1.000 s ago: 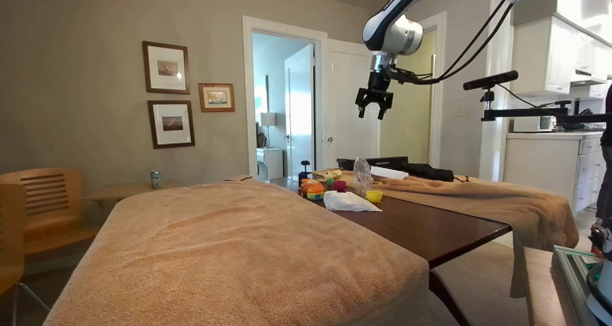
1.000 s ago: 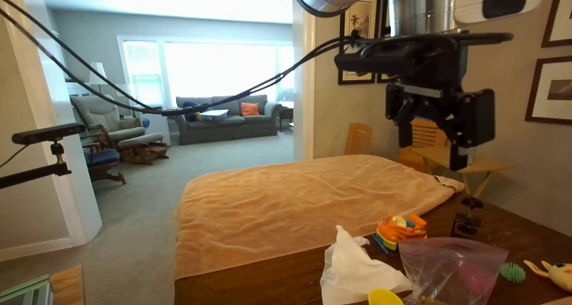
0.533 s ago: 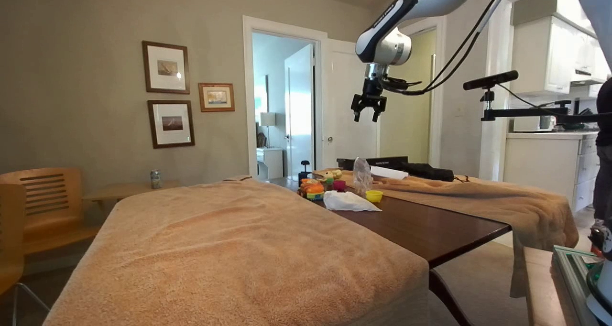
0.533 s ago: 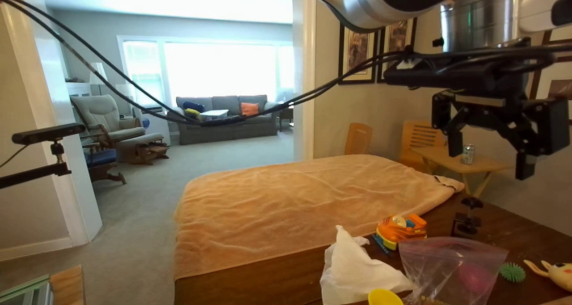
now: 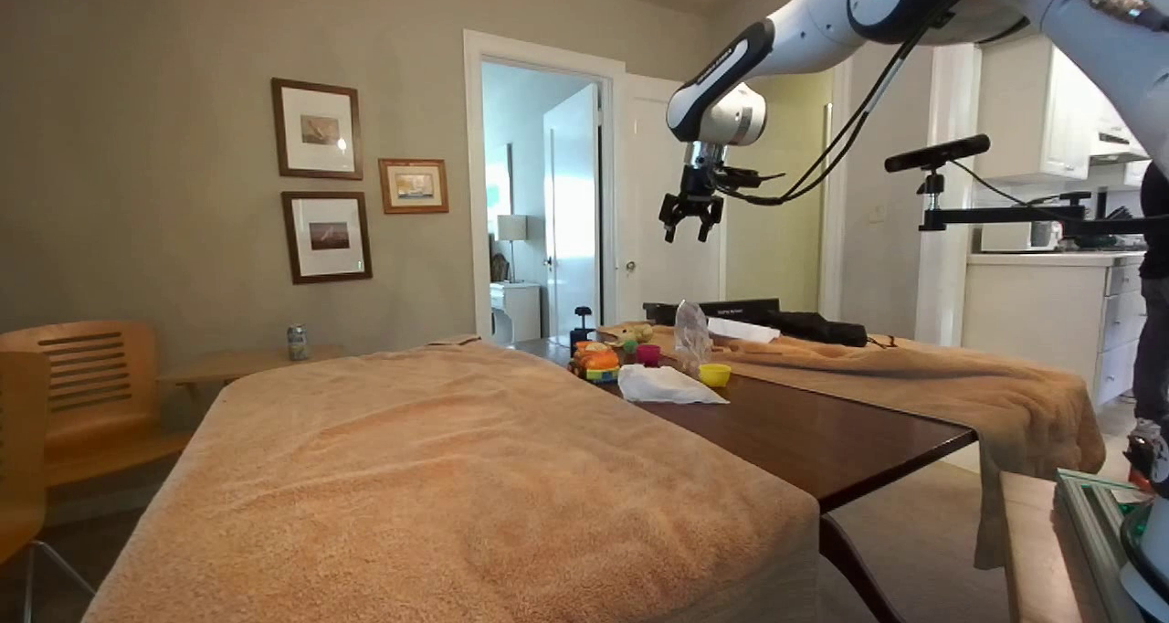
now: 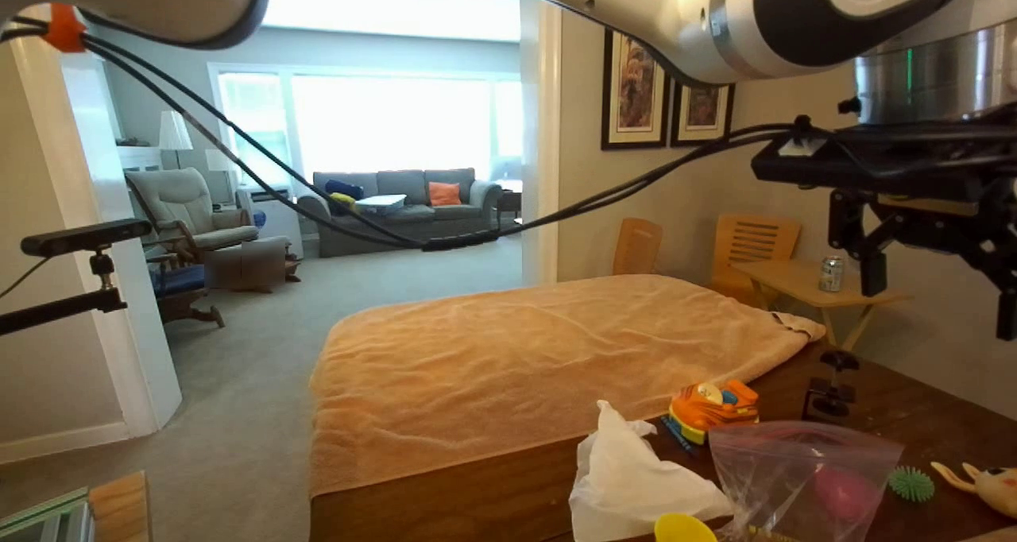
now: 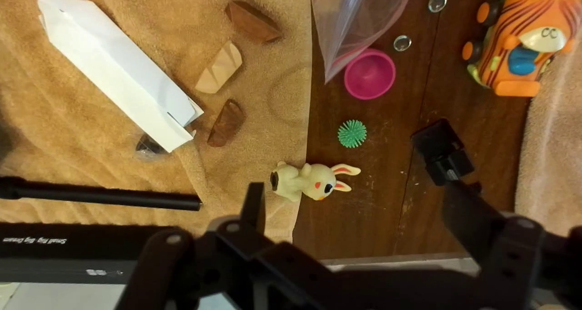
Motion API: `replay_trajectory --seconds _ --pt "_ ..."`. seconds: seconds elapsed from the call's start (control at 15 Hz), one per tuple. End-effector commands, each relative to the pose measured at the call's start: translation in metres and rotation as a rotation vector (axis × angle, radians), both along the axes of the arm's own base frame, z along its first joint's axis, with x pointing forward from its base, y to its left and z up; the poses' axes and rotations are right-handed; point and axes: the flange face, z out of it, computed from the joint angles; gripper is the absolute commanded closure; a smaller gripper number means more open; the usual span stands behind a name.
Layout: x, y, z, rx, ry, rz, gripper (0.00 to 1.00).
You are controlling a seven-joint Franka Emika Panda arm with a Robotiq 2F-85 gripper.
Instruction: Move the purple bowl forwards.
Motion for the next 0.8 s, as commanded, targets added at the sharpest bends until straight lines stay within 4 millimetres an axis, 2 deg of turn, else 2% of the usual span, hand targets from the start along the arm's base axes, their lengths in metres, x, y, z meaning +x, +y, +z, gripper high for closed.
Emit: replay_trajectory --seconds 0.0,0.07,0.47,0.73 --pt "0.022 -0.013 0.0 0.018 -0.014 -0.011 0.0" --pt "0.009 -0.006 -0.004 0.001 0.0 -0.001 0.0" --pt "0.018 -0.01 -0.004 -0.003 -0.002 0.0 0.0" --pt "0.027 -0.025 -0.021 -0.009 0.019 -0.047 0.0"
